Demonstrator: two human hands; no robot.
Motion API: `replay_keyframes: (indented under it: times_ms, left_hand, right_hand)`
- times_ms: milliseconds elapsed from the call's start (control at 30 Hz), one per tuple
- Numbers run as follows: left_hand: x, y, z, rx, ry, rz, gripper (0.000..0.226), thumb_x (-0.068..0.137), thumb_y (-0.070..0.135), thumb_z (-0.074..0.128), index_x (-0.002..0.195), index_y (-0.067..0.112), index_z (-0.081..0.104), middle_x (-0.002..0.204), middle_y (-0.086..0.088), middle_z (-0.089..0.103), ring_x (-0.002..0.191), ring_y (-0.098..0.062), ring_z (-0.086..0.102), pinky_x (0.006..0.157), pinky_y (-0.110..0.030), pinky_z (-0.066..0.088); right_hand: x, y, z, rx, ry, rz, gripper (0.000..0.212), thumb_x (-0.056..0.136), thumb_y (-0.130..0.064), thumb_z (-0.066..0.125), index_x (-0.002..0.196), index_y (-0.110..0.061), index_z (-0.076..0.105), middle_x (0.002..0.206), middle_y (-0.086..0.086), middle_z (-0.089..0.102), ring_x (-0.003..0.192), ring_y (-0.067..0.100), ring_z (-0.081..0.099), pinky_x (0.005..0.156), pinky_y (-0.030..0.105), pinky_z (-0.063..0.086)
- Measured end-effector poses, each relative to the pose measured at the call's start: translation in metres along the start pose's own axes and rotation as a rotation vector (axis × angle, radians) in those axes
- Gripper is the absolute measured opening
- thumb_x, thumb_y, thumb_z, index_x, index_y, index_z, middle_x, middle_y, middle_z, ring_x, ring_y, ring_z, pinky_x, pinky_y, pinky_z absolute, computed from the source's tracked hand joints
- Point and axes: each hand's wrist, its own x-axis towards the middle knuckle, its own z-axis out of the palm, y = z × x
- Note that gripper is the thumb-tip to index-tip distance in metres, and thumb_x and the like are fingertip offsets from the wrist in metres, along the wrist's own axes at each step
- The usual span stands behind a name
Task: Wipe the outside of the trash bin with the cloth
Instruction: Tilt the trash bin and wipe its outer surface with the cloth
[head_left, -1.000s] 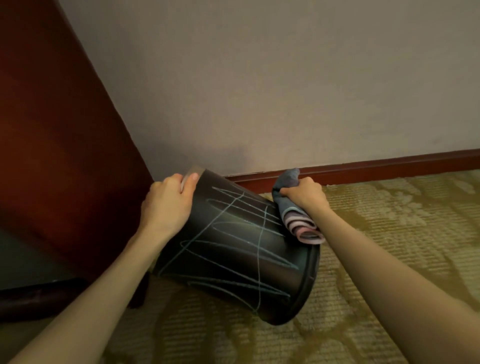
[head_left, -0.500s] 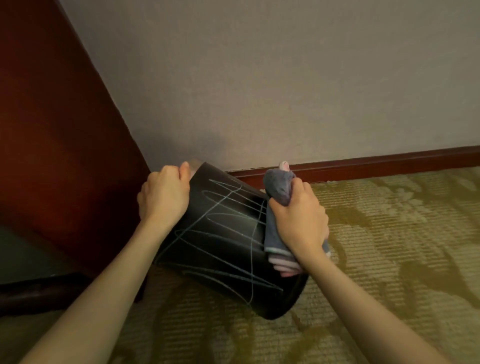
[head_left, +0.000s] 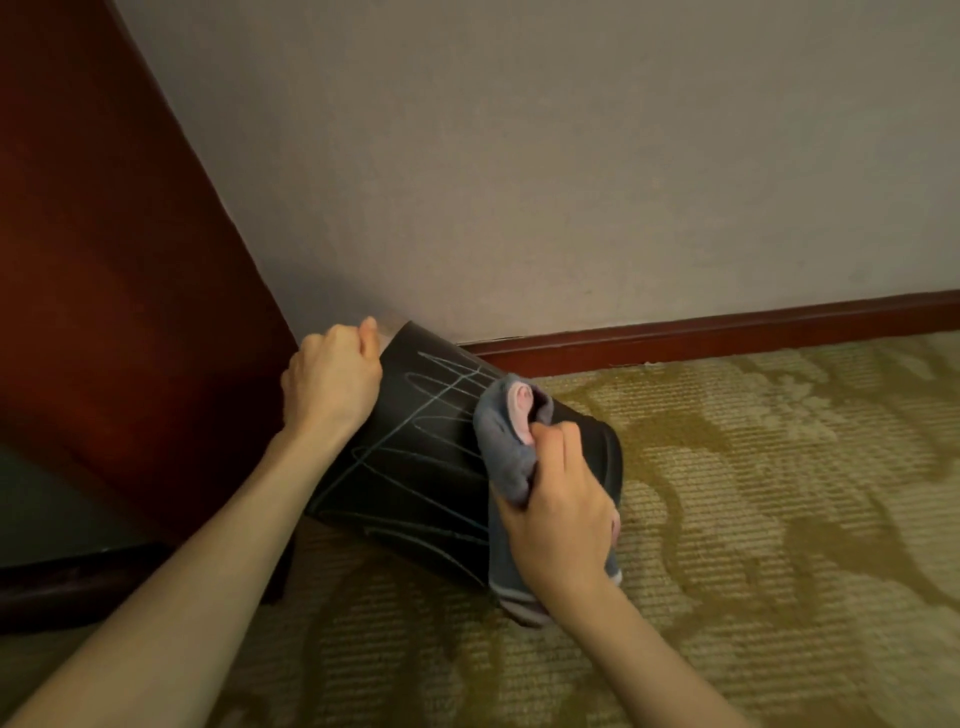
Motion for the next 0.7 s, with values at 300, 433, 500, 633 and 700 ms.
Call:
replay_keyframes:
  times_ms: [300,433,500,633,700]
  left_hand:
    - [-0.009,-0.003,-0.007,-0.051,0.003,0.067,0.048,0.099,0.033,0.03,0.067,0.007,0.054,0.064,-0.013,0.054,0.065,-0.037,0.058,0.056,-0.037,0.037]
    - [-0.014,-0.003,-0.012,-0.076,0.004,0.109,0.047,0.099,0.031,0.03,0.064,0.009,0.051,0.06,-0.013,0.054,0.062,-0.038,0.058,0.054,-0.038,0.04]
    - [-0.019,-0.004,-0.013,-0.086,0.019,0.136,0.049,0.099,0.03,0.029,0.068,0.003,0.057,0.061,-0.018,0.059,0.06,-0.039,0.059,0.053,-0.041,0.046]
    - [-0.03,-0.002,-0.017,-0.073,0.049,0.169,0.053,0.097,0.034,0.026,0.087,0.0,0.065,0.067,-0.023,0.063,0.062,-0.04,0.06,0.056,-0.047,0.051]
    - [-0.032,0.004,-0.016,-0.047,0.064,0.143,0.053,0.098,0.035,0.025,0.088,0.001,0.064,0.072,-0.024,0.064,0.067,-0.042,0.061,0.06,-0.046,0.05]
  right_hand:
    - [0.059,0.01,0.002,0.071,-0.092,0.262,0.028,0.08,-0.035,0.061,0.094,-0.014,0.048,0.098,0.011,0.059,0.083,0.039,0.059,0.062,0.037,0.035]
    - [0.088,0.03,0.011,0.058,-0.195,0.398,0.035,0.075,-0.04,0.063,0.097,-0.013,0.056,0.1,0.015,0.063,0.09,0.041,0.059,0.066,0.037,0.037]
    - [0.102,0.043,0.017,0.051,-0.283,0.493,0.042,0.074,-0.041,0.064,0.102,-0.01,0.058,0.103,0.018,0.063,0.092,0.041,0.059,0.068,0.035,0.038]
    - [0.121,0.07,0.027,0.04,-0.449,0.641,0.053,0.076,-0.041,0.066,0.11,-0.002,0.055,0.112,0.022,0.059,0.097,0.038,0.057,0.069,0.035,0.04]
    - [0.125,0.078,0.029,0.047,-0.489,0.679,0.057,0.077,-0.041,0.066,0.113,0.001,0.053,0.116,0.024,0.058,0.1,0.039,0.056,0.072,0.036,0.041]
